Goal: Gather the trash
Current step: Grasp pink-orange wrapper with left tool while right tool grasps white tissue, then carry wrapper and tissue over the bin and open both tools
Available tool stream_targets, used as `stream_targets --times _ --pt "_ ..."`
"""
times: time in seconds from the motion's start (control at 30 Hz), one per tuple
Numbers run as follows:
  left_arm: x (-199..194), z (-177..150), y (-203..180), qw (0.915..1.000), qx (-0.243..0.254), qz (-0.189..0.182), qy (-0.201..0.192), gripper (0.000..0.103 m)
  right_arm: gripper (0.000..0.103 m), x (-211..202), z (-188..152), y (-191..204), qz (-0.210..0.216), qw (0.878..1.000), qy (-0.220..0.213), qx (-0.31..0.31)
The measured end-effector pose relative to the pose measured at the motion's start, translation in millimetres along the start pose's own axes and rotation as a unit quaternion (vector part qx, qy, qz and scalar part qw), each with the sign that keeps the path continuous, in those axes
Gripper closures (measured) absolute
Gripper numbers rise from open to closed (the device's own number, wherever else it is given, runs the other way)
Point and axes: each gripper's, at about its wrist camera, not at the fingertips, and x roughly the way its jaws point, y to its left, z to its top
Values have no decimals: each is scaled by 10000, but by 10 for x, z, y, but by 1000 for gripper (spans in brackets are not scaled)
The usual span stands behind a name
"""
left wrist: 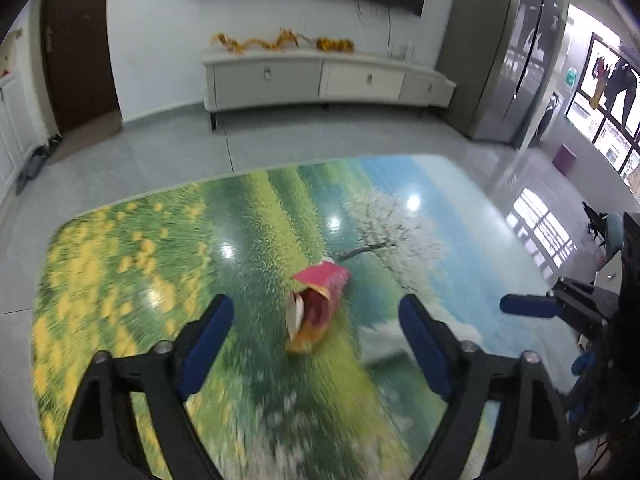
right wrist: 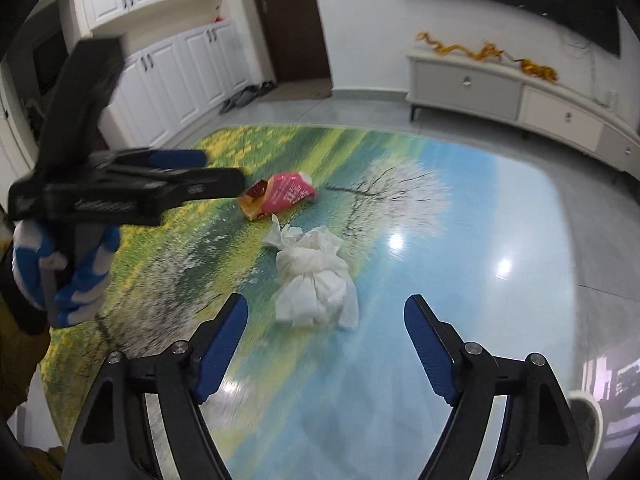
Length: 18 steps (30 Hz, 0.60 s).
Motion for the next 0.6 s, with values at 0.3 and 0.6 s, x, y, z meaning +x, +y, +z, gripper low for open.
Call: stream_targets --times 0.3,0.6 --pt "314 -32 19 9993 40 -240 285 69 70 282 55 69 176 9997 69 -160" --pt "32 -225 -152 9994 -3 -186 285 79 91 -84 -234 107 20 9998 76 -163"
